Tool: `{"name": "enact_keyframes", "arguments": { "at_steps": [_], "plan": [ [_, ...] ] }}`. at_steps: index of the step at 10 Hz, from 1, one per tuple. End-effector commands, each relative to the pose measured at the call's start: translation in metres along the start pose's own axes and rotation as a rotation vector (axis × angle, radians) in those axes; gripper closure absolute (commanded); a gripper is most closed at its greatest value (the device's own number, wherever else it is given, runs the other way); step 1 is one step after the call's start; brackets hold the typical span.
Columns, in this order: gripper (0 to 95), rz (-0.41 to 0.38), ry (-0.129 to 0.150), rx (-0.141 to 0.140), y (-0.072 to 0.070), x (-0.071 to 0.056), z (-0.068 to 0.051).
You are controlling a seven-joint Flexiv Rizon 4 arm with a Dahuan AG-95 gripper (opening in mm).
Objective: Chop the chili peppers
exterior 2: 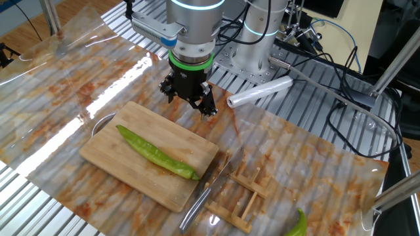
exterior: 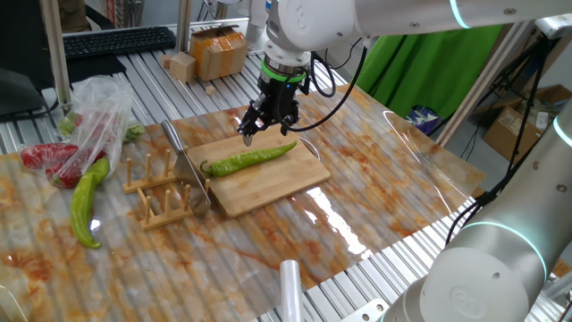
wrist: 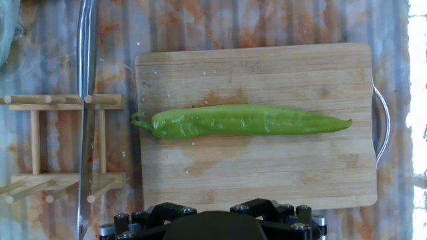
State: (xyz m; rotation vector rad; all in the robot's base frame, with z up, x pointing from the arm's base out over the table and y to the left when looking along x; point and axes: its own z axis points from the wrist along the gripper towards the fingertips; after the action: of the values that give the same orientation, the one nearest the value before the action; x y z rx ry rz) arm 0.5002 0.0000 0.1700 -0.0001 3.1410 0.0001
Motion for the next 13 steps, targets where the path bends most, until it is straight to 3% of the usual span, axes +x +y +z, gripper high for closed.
{"name": "enact_keyframes", "arguments": {
  "at_steps": [1,6,13],
  "plan": [
    [95.0,0.135,-0.019,-0.084,0.000,0.000,0.000],
    [95.0,0.146,-0.015,-0.084,0.010,0.004,-0.004],
    [95.0,0.152,-0.014,-0.092,0.011,0.004,-0.004]
  ]
}}
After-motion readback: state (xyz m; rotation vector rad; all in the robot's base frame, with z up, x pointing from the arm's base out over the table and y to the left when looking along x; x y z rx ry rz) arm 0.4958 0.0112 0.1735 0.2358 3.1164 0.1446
